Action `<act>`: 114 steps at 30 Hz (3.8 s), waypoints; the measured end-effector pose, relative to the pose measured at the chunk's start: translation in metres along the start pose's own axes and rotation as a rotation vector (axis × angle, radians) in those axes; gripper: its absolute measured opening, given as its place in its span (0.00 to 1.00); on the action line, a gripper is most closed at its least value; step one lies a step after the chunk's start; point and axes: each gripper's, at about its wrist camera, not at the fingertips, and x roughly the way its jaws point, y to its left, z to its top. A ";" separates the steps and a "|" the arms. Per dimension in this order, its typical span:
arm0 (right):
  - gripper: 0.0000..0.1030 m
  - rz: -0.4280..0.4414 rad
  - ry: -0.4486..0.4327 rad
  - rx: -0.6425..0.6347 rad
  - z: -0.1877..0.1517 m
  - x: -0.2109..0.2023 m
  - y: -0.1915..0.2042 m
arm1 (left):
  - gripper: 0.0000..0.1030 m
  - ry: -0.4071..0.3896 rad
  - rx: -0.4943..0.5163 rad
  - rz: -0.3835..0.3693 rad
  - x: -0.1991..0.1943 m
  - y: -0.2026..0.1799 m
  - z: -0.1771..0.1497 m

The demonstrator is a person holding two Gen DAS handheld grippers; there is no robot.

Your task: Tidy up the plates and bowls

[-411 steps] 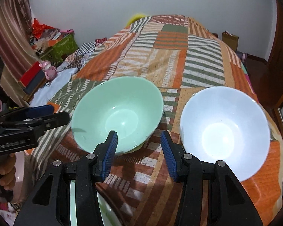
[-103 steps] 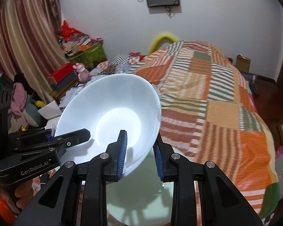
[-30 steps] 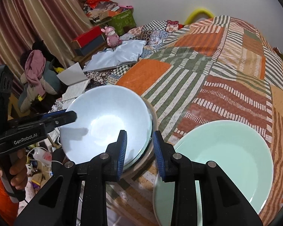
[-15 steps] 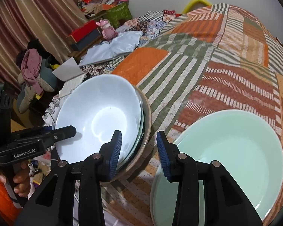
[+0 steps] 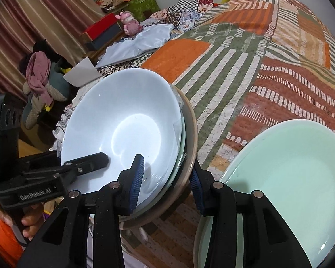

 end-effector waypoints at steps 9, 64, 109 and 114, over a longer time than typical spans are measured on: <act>0.35 -0.015 0.000 0.022 0.002 -0.006 -0.001 | 0.37 -0.023 0.019 0.043 -0.003 -0.008 0.001; 0.35 -0.164 -0.233 0.237 -0.062 -0.145 -0.106 | 0.38 -0.049 0.285 -0.068 0.000 -0.206 -0.019; 0.77 -0.297 -0.733 -0.017 -0.102 -0.306 -0.014 | 0.60 -0.654 0.420 -0.099 -0.194 -0.233 -0.072; 0.87 -0.333 -0.782 -0.039 -0.106 -0.310 -0.006 | 0.75 -0.746 0.425 -0.089 -0.212 -0.234 -0.089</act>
